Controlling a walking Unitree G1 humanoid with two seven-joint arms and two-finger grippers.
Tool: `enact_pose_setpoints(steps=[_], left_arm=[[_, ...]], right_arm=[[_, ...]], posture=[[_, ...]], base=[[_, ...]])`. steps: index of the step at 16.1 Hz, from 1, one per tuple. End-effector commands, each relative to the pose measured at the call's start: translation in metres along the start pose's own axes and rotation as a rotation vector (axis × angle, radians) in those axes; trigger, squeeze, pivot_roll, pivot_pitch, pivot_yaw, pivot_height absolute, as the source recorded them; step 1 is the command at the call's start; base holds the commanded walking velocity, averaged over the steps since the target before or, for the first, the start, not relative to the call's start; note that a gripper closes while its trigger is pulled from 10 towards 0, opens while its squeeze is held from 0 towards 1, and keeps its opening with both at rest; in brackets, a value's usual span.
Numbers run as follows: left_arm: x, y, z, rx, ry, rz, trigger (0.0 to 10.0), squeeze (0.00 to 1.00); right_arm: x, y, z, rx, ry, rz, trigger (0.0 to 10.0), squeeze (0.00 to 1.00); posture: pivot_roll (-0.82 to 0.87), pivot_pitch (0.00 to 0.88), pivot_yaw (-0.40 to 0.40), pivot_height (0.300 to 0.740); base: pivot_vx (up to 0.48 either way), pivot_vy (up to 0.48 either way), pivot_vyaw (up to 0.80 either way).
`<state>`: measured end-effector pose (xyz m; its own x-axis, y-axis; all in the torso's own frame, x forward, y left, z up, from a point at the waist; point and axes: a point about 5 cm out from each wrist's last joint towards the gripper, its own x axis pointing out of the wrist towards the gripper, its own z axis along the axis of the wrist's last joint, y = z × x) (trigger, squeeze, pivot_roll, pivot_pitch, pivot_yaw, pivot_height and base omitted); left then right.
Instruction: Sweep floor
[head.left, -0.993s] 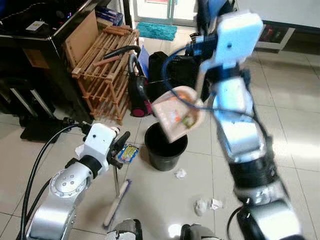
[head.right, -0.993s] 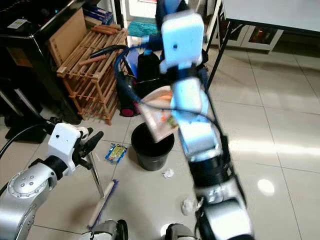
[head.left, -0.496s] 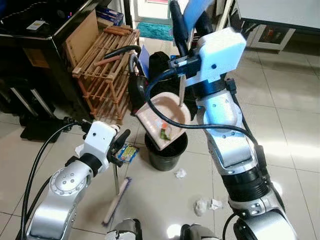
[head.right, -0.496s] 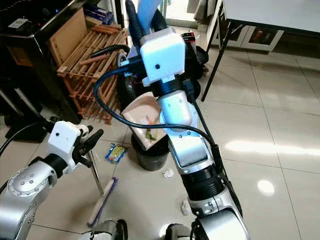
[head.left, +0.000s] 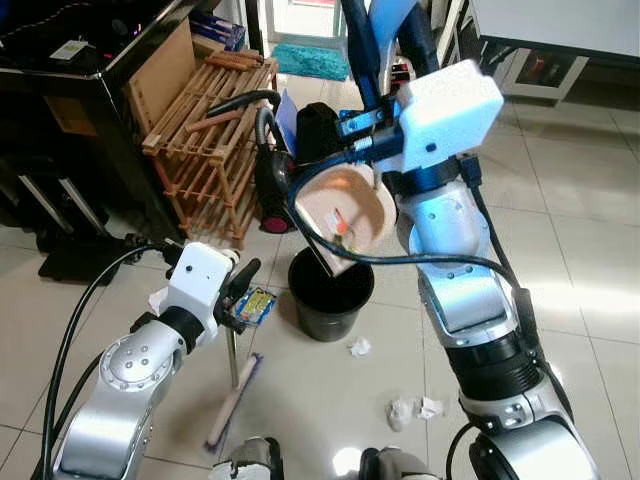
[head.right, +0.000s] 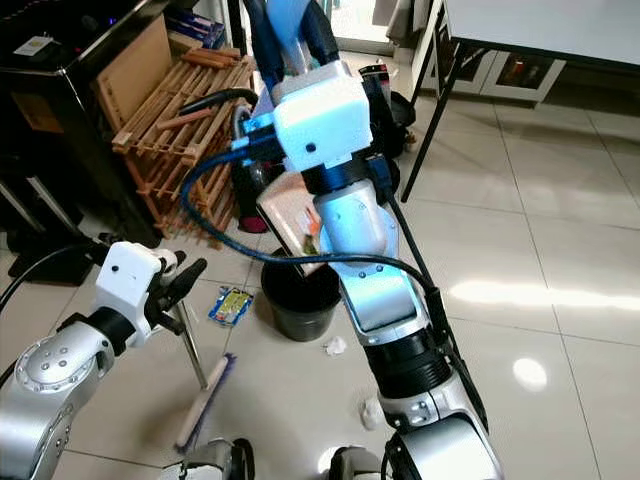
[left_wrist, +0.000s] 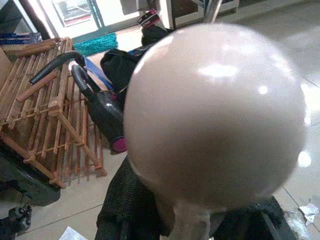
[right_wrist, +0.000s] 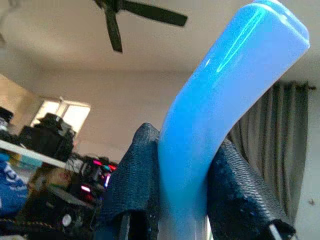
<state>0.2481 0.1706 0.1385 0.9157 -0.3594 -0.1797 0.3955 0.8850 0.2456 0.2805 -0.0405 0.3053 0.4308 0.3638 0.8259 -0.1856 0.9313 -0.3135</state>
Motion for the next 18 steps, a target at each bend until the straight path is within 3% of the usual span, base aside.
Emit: enact_pose_setpoints(steps=[1,4,10,13,14,15,16,18], left_arm=[[-0.001,0.002,0.009,0.027,-0.038,0.01,10.0,0.0],[0.0,0.003,0.009,0.025,-0.036,0.012,10.0,0.0],[0.002,0.003,0.008,0.023,-0.035,0.011,10.0,0.0],[0.004,0.003,0.006,-0.002,-0.023,0.019,10.0,0.0],[0.007,0.005,0.009,-0.011,-0.036,0.037,10.0,0.0],[0.011,0.007,0.015,-0.006,-0.063,0.047,10.0,0.0],[0.014,0.006,0.018,-0.009,-0.077,0.039,10.0,0.0],[0.02,0.002,0.018,-0.01,-0.083,0.014,10.0,0.0]], right_arm=[[0.008,0.005,0.021,-0.023,-0.133,0.039,10.0,0.0],[0.004,0.014,0.024,-0.041,-0.163,0.096,10.0,0.0],[0.002,0.018,0.024,-0.073,-0.198,0.135,10.0,0.0],[0.004,0.011,0.022,-0.17,-0.203,0.137,10.0,0.0],[0.01,-0.011,0.018,-0.291,-0.169,0.087,10.0,0.0],[0.017,-0.051,0.013,-0.431,-0.091,-0.025,10.0,0.0],[0.015,-0.081,0.011,-0.512,-0.031,-0.076,10.0,0.0],[0.0,-0.117,0.008,-0.618,0.064,-0.127,10.0,0.0]], posture=[[0.03,0.163,-0.017,0.74],[0.03,0.165,-0.018,0.74],[0.03,0.168,-0.017,0.74],[0.02,0.156,-0.013,0.74],[0.01,0.139,-0.01,0.74],[0.0,0.13,-0.002,0.74],[-0.01,0.126,0.003,0.74],[-0.03,0.115,0.015,0.74]], base=[[0.0,0.0,0.0],[0.0,0.0,0.0],[0.0,0.0,0.0],[0.0,0.0,0.0],[0.0,0.0,0.0],[0.0,0.0,0.0],[0.0,0.0,0.0],[0.0,0.0,0.0]])
